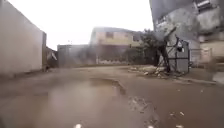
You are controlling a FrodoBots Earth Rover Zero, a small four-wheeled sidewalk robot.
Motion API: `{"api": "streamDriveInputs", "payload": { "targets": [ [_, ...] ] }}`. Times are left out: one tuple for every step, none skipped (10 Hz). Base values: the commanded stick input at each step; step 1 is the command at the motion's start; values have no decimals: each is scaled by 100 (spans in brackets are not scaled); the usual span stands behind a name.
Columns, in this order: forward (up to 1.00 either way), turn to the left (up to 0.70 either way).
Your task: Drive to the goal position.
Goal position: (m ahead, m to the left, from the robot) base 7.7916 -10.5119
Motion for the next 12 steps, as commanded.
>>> {"api": "streamDriveInputs", "payload": {
  "targets": [
    [100,7],
    [100,7],
    [100,7],
    [100,7],
    [100,7],
    [100,7],
    [100,-3],
    [100,-26],
    [100,-33],
    [100,-33],
    [100,-33],
    [100,-29]
  ]
}}
